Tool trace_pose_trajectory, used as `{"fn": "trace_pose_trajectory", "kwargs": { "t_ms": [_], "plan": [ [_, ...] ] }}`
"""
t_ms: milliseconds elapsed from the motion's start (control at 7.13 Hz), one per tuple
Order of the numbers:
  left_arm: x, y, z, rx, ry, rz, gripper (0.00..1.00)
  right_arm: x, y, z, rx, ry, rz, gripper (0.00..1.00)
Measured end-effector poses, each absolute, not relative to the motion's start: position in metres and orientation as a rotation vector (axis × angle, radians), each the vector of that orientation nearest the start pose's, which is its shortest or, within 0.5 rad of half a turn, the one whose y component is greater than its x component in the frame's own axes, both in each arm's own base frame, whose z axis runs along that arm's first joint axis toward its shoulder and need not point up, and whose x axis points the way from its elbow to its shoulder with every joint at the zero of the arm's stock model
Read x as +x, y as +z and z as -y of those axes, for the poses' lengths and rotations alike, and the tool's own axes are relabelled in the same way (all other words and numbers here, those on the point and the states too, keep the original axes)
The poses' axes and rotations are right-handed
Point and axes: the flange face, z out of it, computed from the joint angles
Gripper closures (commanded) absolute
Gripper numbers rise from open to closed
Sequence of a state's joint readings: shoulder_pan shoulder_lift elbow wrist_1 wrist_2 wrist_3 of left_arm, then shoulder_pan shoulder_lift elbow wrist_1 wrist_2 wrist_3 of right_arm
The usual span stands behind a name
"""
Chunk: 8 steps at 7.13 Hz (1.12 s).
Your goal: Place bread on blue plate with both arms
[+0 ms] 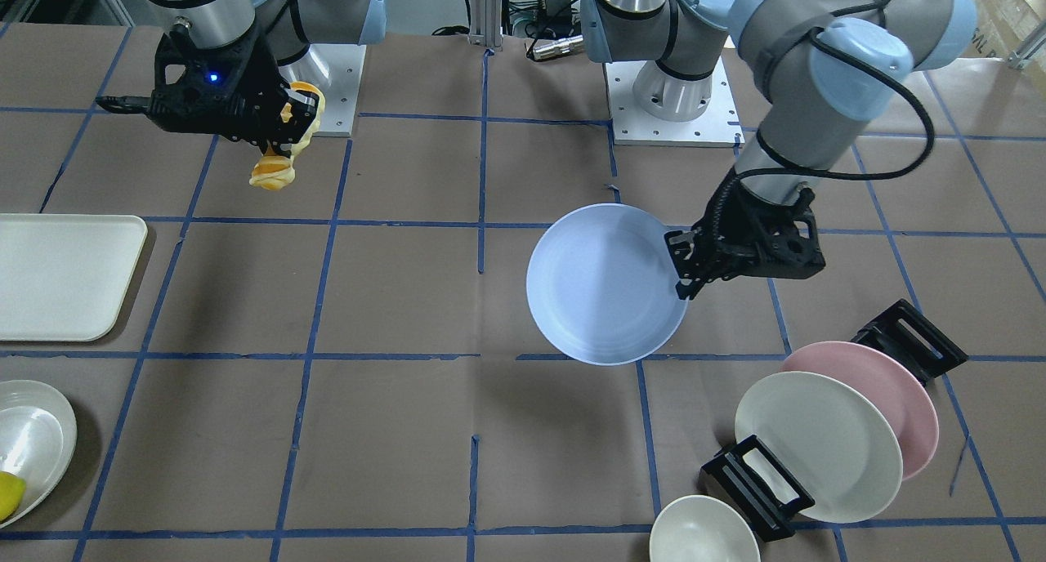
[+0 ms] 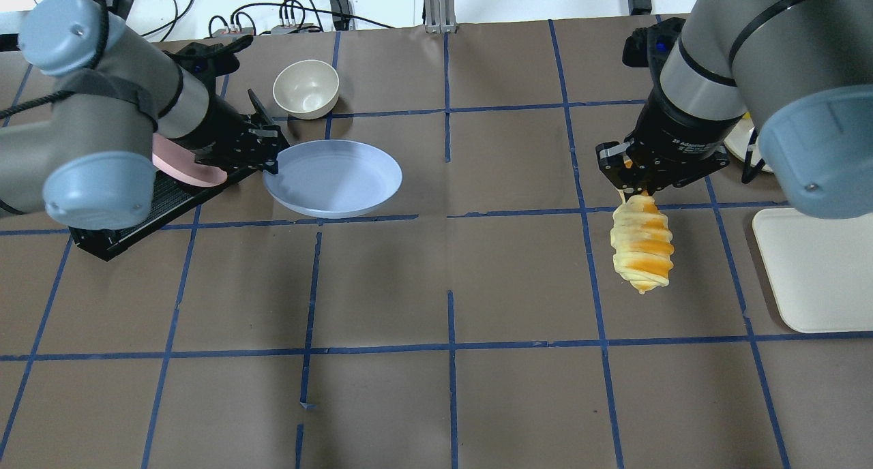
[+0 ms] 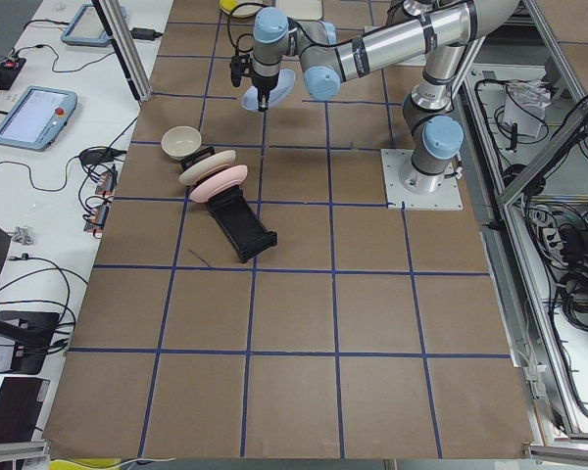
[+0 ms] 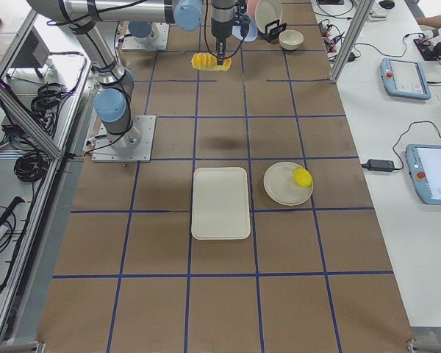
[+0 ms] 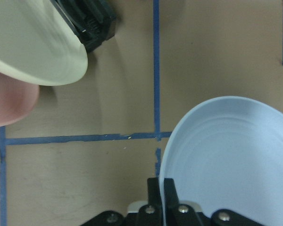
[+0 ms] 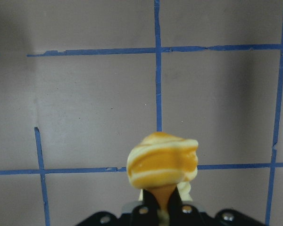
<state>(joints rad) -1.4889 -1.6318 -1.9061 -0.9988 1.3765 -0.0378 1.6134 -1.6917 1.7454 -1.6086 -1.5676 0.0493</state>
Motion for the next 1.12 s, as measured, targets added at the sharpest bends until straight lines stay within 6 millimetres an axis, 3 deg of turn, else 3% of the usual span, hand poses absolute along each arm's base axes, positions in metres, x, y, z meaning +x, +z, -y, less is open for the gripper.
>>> {"fn": "trace_pose_trajectory", "kwargs": {
  "t_ms": [421, 701, 841, 1121],
  "plan": [
    [-0.211, 0.336, 0.475, -0.324, -0.384, -3.339, 0.97, 0.177, 0.455, 0.443, -0.073, -0.059, -3.134, 0.99],
    [-0.254, 0.302, 0.445, -0.355, -0.419, -3.324, 0.92, 0.193, 0.434, 0.463, -0.121, -0.101, -3.134, 0.99],
    [-0.268, 0.283, 0.435, -0.358, -0.451, -3.322, 0.01, 0.199, 0.421, 0.476, -0.137, -0.120, -3.130, 0.99],
    [-0.276, 0.255, 0.425, -0.344, -0.485, -3.287, 0.00, 0.213, 0.392, 0.501, -0.163, -0.158, -3.120, 0.98]
  ]
}}
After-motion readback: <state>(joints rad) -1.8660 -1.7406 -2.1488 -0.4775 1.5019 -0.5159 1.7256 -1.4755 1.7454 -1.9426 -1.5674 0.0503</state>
